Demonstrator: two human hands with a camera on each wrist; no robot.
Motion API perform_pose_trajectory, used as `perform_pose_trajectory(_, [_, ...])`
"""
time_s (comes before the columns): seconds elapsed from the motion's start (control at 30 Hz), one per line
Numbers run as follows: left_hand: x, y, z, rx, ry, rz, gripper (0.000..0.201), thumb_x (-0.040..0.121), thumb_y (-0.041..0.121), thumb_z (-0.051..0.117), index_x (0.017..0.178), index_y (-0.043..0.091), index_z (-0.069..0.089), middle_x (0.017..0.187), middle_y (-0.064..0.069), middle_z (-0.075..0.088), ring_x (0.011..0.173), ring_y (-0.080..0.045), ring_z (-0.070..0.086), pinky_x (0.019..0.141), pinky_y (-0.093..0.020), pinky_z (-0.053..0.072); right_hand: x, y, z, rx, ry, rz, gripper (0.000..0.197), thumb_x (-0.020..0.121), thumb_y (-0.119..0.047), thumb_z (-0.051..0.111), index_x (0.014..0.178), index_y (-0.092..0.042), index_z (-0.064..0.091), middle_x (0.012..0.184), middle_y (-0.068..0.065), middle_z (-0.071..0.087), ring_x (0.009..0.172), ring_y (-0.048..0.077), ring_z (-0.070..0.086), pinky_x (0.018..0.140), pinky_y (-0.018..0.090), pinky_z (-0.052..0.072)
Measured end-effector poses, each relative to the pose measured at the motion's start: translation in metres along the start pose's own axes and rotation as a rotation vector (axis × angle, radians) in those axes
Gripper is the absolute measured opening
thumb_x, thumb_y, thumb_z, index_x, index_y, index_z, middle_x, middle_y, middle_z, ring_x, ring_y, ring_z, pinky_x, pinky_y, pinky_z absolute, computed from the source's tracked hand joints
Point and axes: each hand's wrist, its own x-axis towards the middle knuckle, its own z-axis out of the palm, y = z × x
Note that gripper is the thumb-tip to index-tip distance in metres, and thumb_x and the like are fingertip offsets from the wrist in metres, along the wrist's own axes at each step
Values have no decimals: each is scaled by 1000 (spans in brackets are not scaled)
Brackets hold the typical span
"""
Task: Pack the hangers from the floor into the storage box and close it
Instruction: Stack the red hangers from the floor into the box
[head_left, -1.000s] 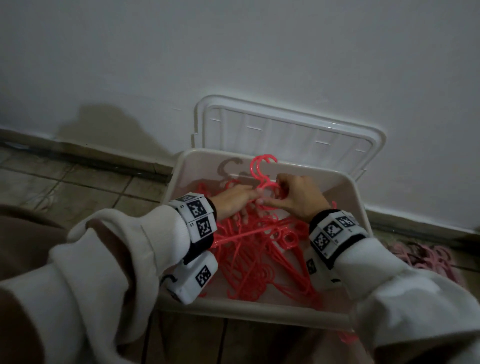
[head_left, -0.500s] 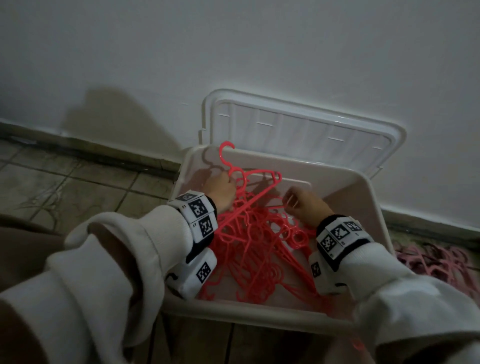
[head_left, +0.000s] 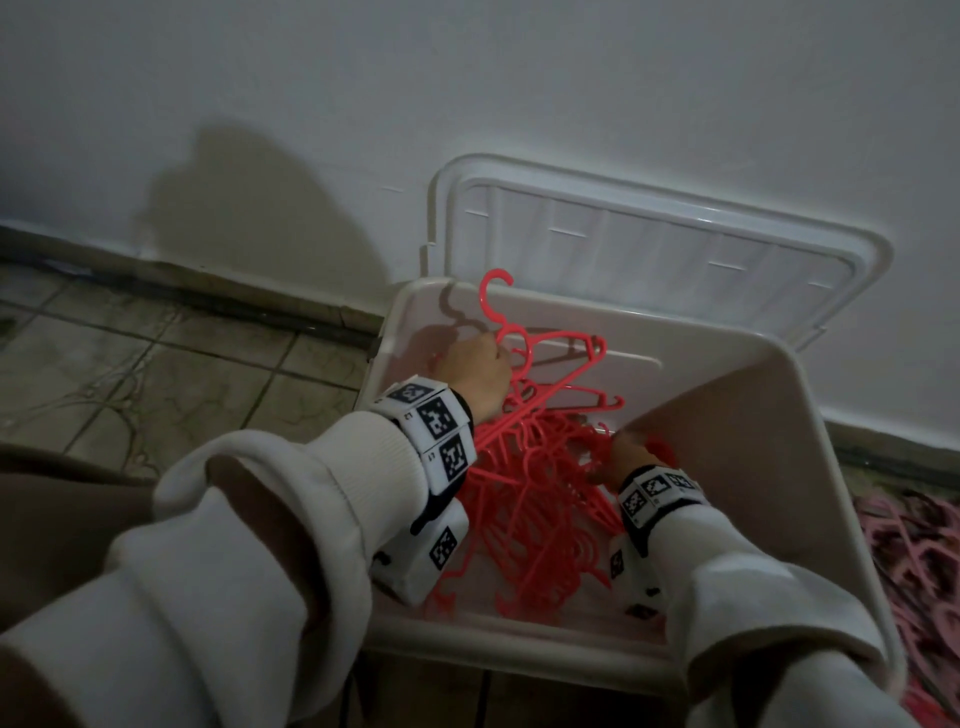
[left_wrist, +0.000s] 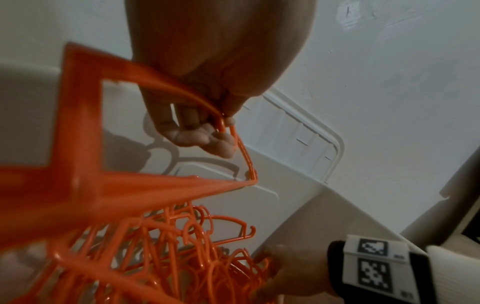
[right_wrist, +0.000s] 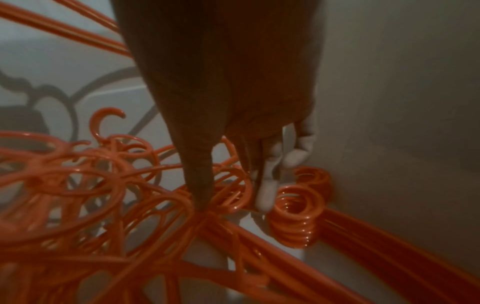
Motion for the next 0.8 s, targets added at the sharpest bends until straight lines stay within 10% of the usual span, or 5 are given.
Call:
perform_pose_trajectory(0.23, [5, 2, 4, -155, -54, -36, 30, 98, 12, 33, 104, -9, 53, 102, -26, 62, 94, -36, 62, 79, -36, 49, -17, -8, -11, 122, -20, 63, 62, 72, -35, 74, 121, -12, 44, 115, 10, 58, 104, 28, 59, 87, 35, 48])
perform_pose_trajectory(0.4, [7, -2, 9, -223, -81, -32, 26, 99, 12, 31, 95, -3, 53, 72, -18, 57, 55, -34, 55, 67, -43, 51, -14, -1, -12, 232, -23, 72, 56, 75, -9, 73, 125, -6, 47, 121, 13, 59, 110, 26, 57, 84, 25, 43])
perform_pose_trajectory(0.6, [9, -5, 11, -236, -79, -42, 29, 99, 13, 31, 95, -3, 54, 62, -9, 54, 49, -29, 52, 69, -43, 52, -6, 0, -7, 338, -69, 98, 61, 70, -7, 76, 123, 1, 47, 119, 17, 59, 109, 29, 57, 91, 33, 47])
perform_pose_trajectory(0.8, [9, -4, 12, -220, -66, -18, 32, 99, 14, 31, 95, -7, 56, 72, -22, 58, 65, -41, 62, 74, -47, 53, 9, 12, -2, 625, -6, 132, 53, 76, 2, 66, 121, -11, 42, 77, 11, 60, 62, 16, 62, 62, 31, 50])
